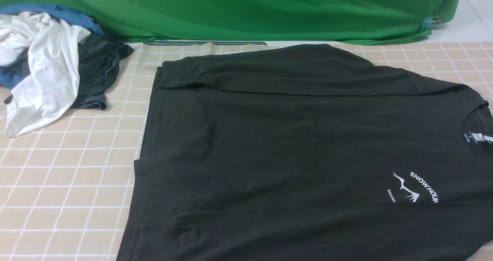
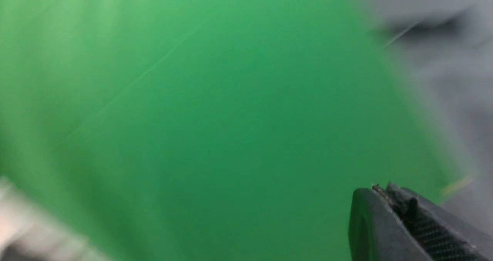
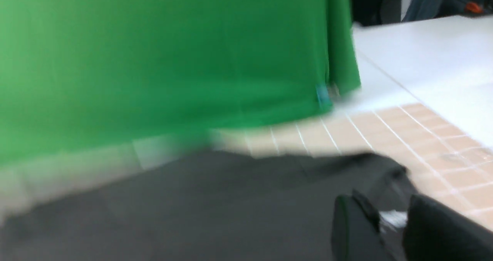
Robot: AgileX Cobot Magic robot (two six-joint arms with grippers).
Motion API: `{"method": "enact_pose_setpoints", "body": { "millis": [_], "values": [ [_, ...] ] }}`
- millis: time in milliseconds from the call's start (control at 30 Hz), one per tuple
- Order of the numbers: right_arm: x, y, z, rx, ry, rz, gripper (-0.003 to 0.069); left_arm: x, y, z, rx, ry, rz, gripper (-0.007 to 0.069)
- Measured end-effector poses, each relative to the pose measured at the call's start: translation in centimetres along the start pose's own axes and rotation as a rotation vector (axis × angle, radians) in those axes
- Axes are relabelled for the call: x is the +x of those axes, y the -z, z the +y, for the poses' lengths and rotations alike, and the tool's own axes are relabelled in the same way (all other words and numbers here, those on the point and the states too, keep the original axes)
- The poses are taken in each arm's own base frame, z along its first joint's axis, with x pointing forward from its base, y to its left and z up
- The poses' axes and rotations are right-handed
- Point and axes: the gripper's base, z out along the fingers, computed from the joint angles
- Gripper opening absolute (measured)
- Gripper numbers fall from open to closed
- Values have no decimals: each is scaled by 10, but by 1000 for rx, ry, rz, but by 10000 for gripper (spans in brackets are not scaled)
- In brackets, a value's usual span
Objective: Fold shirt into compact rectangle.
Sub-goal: 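Grasp the left edge of the dark T-shirt lying flat on the table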
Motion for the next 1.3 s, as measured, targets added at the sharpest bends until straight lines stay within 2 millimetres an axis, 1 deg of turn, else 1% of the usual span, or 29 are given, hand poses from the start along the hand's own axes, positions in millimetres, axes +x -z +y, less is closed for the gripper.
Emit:
{"method": "enact_pose_setpoints", "body": {
  "millis": [33,67,100,133,167,200,233,267,300,333,400,500,567,633,700,733,767,800,867,967,1000,1067,1133,1233,1267,1300],
  "values": [
    [-1,0,0,1,-52,-14,239,0,-3,-1,-44,-22,47,14],
    [-5,0,-1,2,-169,-53,239,4,-19,1,-176,-81,195,14],
    [-7,0,-1,1,-234,-74,239,9,-33,5,-275,-126,320,14],
    [-7,0,-1,0,-277,-82,239,14,-41,10,-352,-159,431,14],
    [-8,0,-1,-1,-301,-89,239,17,-47,12,-394,-179,499,14],
    [-9,0,-1,-3,-338,-101,239,26,-62,20,-479,-204,645,14],
    [-10,1,-1,-4,-355,-111,239,32,-72,26,-524,-218,737,14],
    [-10,1,-1,-4,-357,-111,239,34,-74,27,-532,-220,753,14],
    [-11,1,-2,-5,-372,-118,239,48,-89,41,-591,-241,898,14],
    [-11,1,-2,-5,-373,-125,239,55,-97,50,-619,-248,962,14],
    [-13,1,-2,-7,-381,-143,239,67,-108,63,-659,-258,1064,14],
    [-13,1,-1,-13,-421,-138,231,87,-119,77,-694,-277,1195,11],
    [-18,1,6,-42,-437,-72,204,101,-122,78,-691,-308,1260,11],
    [-34,4,19,-100,-399,-18,153,119,-123,76,-679,-345,1310,11],
    [-59,5,35,-167,-270,33,82,137,-121,74,-695,-369,1344,11],
    [-70,4,43,-194,-212,71,58,146,-119,75,-709,-392,1370,11],
    [-81,1,51,-224,-150,119,43,153,-118,76,-738,-403,1379,11],
    [-86,-2,55,-245,-107,152,38,159,-118,78,-760,-422,1393,11],
    [-98,-13,70,-295,-17,287,36,171,-118,82,-788,-472,1414,13],
    [-99,-32,83,-342,78,485,37,182,-121,86,-792,-512,1427,17],
    [-96,-39,87,-356,107,553,37,185,-123,89,-792,-521,1424,31],
    [-88,-48,89,-367,132,632,37,188,-126,93,-786,-551,1420,69],
    [-82,-53,90,-376,152,686,37,191,-129,96,-772,-584,1409,123],
    [-78,-56,91,-387,169,721,37,194,-136,99,-737,-621,1373,246],
    [-78,-56,91,-388,173,722,37,196,-138,100,-725,-621,1362,298],
    [-78,-56,91,-390,176,722,37,197,-139,101,-716,-622,1356,331]
  ]
}}
